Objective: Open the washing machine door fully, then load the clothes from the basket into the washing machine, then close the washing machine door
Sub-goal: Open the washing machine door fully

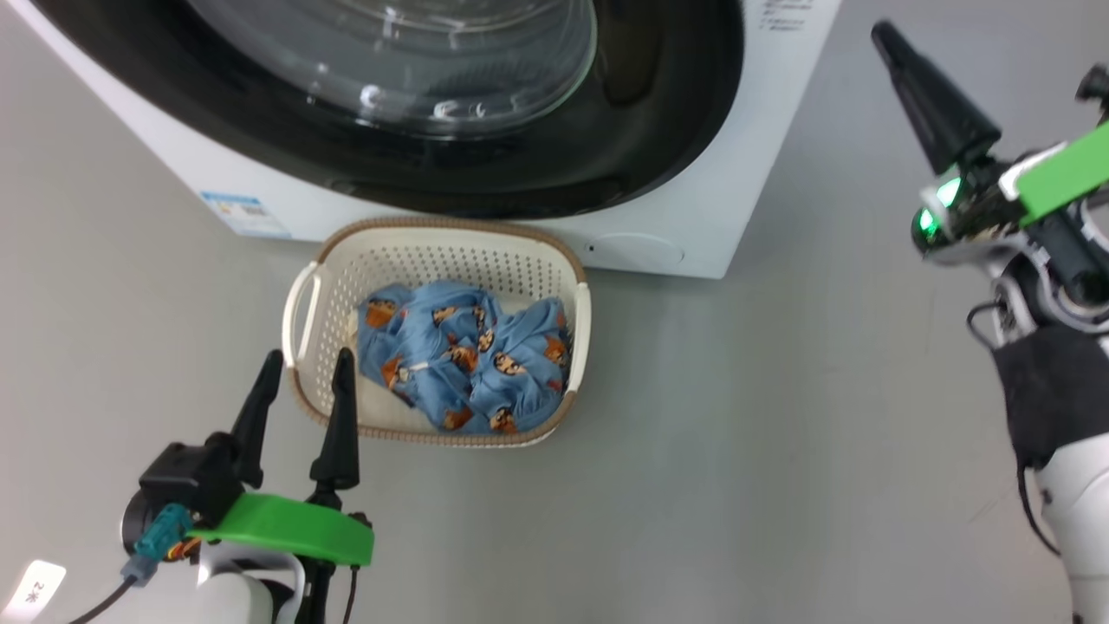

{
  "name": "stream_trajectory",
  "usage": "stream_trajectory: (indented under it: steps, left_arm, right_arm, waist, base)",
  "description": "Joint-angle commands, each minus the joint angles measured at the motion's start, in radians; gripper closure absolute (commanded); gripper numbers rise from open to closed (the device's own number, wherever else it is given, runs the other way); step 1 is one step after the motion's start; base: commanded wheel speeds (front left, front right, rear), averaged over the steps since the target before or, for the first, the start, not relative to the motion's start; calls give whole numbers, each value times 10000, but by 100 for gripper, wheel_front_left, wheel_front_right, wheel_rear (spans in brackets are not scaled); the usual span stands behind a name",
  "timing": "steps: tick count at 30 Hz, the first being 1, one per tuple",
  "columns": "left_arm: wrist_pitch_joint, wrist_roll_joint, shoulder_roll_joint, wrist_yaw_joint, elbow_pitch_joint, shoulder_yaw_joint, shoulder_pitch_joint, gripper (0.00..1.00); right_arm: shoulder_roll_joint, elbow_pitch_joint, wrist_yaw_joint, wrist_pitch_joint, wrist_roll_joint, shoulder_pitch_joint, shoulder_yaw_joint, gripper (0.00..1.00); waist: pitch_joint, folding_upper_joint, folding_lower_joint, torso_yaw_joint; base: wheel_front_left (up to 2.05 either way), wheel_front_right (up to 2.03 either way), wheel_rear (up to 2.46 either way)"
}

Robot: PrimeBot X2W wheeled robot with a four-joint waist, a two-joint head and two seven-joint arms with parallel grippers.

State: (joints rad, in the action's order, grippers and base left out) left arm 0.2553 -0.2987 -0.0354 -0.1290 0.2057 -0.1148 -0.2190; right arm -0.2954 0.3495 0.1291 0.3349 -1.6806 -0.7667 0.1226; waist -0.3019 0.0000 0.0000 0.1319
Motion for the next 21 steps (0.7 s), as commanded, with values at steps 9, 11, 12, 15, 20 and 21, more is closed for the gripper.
stream_trajectory:
  steps: [9, 11, 12, 15, 20, 21]
  left_arm:
    - [65, -305, -149, 81, -379, -51, -654, 0]
    - [65, -353, -149, 113, -447, -145, -730, 0]
    - [65, -374, -149, 130, -484, -193, -763, 0]
    - [65, -439, -149, 179, -598, -337, -845, 0]
    - [65, -522, -149, 235, -743, -495, -949, 0]
    - [65, -540, -149, 248, -772, -529, -975, 0]
  right_arm:
    - [-22, 553, 16, 1290, -40, -1403, -167, 100]
    - [-50, 738, 16, 1554, 8, -1646, -152, 100]
    - [-53, 837, 16, 1664, 19, -1765, -156, 100]
    - [-74, 1056, 16, 1955, 71, -2113, -171, 100]
    - [-136, 1271, 16, 2190, 205, -2552, -216, 100]
    - [-148, 1311, 16, 2215, 257, -2653, -221, 100]
  waist:
    - [-806, 0, 0, 530]
    - [-929, 0, 0, 610]
    - [-988, 0, 0, 647]
    - [-1157, 0, 0, 758]
    - [-1410, 0, 0, 908]
    - [-1473, 0, 0, 944]
  base:
    - [0, 0, 0]
    - [0, 0, 0]
    - [0, 0, 0]
    - [0, 0, 0]
    - [0, 0, 0]
    - [0, 0, 0]
